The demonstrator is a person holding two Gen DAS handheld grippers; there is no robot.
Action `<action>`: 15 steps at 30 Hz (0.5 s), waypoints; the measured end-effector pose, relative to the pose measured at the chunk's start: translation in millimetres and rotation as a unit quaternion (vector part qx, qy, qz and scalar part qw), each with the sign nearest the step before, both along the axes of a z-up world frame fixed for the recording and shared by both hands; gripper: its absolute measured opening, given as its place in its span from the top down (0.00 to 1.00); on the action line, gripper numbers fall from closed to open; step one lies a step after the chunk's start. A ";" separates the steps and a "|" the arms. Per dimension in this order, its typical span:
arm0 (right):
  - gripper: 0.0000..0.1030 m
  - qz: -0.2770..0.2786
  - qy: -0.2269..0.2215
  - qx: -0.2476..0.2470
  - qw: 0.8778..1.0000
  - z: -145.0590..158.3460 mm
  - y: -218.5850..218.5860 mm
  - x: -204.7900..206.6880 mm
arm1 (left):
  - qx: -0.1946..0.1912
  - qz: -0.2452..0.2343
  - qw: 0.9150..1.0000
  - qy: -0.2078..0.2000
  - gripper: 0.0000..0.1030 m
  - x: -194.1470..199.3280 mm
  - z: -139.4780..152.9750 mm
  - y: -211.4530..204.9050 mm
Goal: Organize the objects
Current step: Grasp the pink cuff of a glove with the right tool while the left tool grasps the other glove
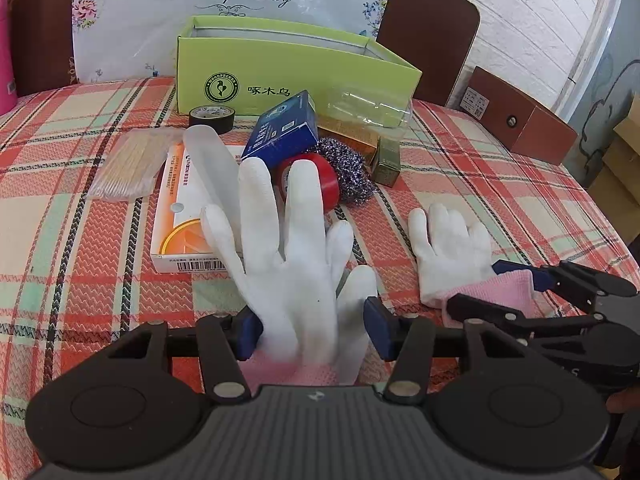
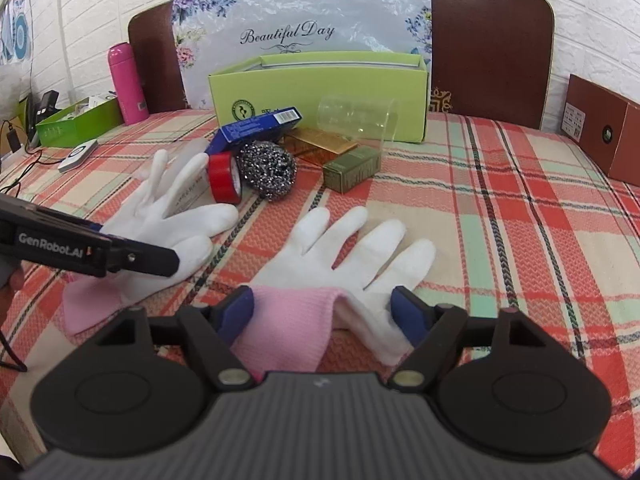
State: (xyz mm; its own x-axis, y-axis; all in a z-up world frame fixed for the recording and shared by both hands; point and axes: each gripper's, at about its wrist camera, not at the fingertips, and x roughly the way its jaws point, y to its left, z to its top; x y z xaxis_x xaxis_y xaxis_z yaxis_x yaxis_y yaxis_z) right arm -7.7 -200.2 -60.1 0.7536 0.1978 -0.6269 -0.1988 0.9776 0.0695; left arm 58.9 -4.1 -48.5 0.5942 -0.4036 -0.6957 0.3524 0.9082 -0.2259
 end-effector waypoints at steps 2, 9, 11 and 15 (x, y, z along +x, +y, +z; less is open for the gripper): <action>0.53 0.005 -0.002 0.006 1.000 -0.8 0.1 -0.5 | 0.010 0.003 1.000 0.000 0.56 0.6 0.4 -1.0; 0.82 0.018 -0.006 0.017 1.000 3.8 -0.2 -1.2 | 0.011 0.012 1.000 0.010 0.83 3.6 0.9 0.4; 0.83 0.020 -0.006 0.025 0.999 6.7 -2.0 -1.2 | 0.008 0.014 1.000 0.014 0.87 3.4 2.1 0.7; 0.84 0.031 -0.006 0.070 0.997 20.3 -11.2 -1.8 | -0.007 0.000 1.000 0.007 0.91 -2.2 12.8 2.4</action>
